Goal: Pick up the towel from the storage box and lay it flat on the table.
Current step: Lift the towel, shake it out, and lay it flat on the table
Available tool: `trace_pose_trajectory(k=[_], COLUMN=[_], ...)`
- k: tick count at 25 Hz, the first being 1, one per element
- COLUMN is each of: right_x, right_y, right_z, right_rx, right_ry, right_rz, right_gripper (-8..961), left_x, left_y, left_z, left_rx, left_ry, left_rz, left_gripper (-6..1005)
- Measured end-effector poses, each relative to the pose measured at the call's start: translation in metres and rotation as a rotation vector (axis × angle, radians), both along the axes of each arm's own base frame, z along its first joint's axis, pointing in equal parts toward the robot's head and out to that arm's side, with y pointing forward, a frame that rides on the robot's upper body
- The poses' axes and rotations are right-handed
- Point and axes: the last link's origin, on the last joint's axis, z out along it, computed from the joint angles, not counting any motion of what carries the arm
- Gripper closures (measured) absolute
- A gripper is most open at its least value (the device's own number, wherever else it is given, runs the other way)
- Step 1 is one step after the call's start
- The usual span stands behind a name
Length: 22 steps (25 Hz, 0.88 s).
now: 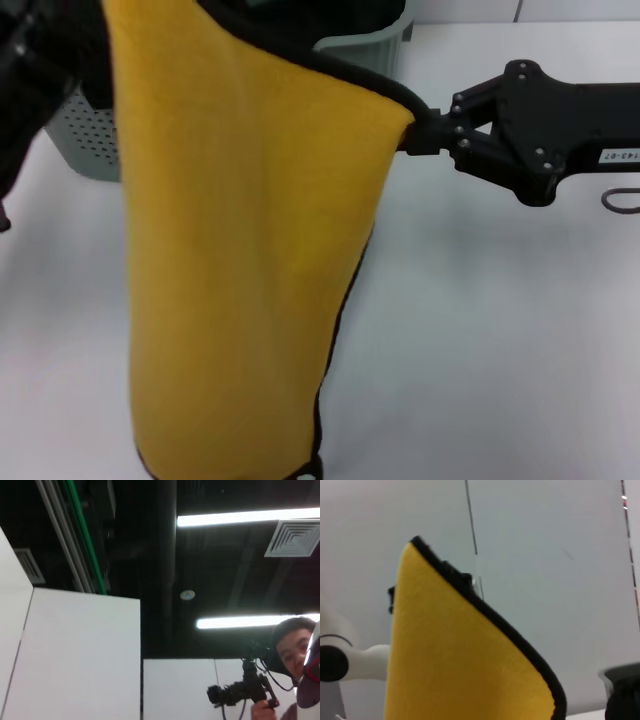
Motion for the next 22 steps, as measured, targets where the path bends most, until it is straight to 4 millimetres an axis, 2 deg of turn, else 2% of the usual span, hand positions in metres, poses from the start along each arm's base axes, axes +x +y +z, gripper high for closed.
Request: trace_pose_trajectory(k=[5,9,18,22], right_x=[0.001,0.0,-0.003,0.001], right_y=[0.001,-0.005,-0.051,-0.07], right_z=[0.0,0.002,0.039,0.046], right_rx=[-0.044,-0.059,-0.032,-0.042], right_ry=[-0.006,-0.041,-0.025,-0.018], right_rz=[-0.056,-0.067,-0.109,-0.139], right_gripper=[953,953,953,953], left_x=[-0.002,-0.006,-0.037,-0.044], left_y=[-0.001,-0.005,-0.03,-0.035], left_z=[-0.006,-0.007,-0.004,-0.005], left_rx=[-0.098,-0.177,-0.225,-0.28], left_ry=[0.036,0.053,0.12,0.128], left_rz=[0.021,0.052,0.202,0.28], left_gripper=[981,981,980,980])
